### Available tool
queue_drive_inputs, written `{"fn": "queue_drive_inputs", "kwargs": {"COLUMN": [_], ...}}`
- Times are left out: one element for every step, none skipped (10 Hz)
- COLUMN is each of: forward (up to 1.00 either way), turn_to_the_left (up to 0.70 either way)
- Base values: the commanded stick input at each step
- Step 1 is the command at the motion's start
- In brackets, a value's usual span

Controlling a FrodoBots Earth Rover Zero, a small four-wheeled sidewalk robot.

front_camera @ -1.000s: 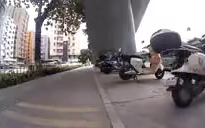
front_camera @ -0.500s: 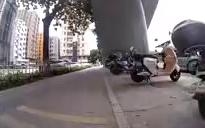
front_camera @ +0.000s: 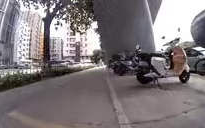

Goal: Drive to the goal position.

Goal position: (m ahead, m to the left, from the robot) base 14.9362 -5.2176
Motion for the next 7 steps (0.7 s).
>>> {"fn": "queue_drive_inputs", "kwargs": {"forward": [0.45,0.45,0.45,0.45,0.45,0.45,0.45], "turn_to_the_left": [0.0,0.0,0.0,0.0,0.0,0.0,0.0]}}
